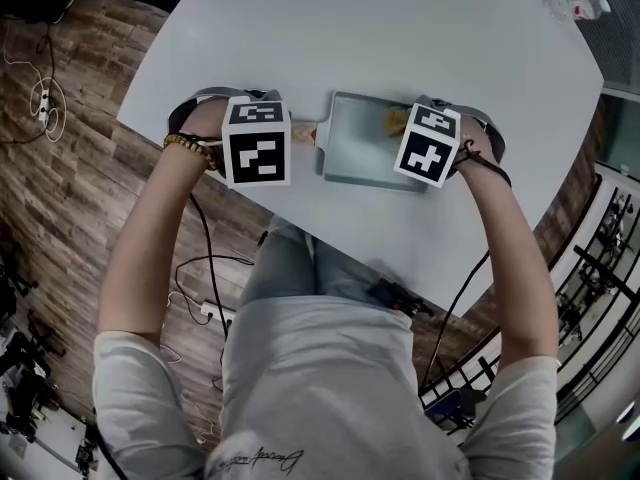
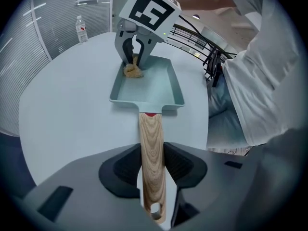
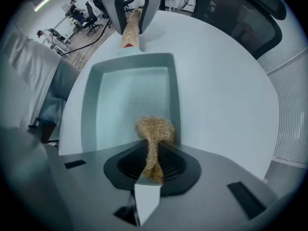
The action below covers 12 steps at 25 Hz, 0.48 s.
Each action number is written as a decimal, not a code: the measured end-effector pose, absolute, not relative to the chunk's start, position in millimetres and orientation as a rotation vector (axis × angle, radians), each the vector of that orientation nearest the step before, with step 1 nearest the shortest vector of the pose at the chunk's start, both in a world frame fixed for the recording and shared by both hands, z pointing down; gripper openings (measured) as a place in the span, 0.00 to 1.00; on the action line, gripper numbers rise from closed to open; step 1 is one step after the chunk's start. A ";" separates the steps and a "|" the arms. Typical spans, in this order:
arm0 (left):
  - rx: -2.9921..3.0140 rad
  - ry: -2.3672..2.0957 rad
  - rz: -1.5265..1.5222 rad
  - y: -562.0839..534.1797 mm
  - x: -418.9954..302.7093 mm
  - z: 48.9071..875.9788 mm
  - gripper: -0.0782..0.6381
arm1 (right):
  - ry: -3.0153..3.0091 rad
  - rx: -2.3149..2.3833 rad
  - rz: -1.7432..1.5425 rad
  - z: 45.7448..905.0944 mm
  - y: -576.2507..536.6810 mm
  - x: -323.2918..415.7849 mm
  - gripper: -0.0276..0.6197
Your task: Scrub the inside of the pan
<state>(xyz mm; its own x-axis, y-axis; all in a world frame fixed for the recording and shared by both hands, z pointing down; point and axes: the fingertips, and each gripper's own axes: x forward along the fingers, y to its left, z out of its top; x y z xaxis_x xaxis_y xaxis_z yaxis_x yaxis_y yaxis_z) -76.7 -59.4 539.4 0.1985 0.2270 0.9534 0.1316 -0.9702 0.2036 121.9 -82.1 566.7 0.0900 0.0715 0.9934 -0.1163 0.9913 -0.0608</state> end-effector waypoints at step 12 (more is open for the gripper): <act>2.367 0.259 1.907 -63.6 -79.1 542.4 0.32 | -1.424 -0.020 0.134 568.4 -57.8 121.2 0.16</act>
<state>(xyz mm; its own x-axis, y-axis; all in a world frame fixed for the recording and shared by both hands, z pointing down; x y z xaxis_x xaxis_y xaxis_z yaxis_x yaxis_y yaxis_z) -79.1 -63.6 542.4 0.2055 0.1880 0.9604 0.0746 -0.9815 0.1762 121.2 -57.8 568.4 0.1396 0.1050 0.9846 -0.0808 0.9923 -0.0944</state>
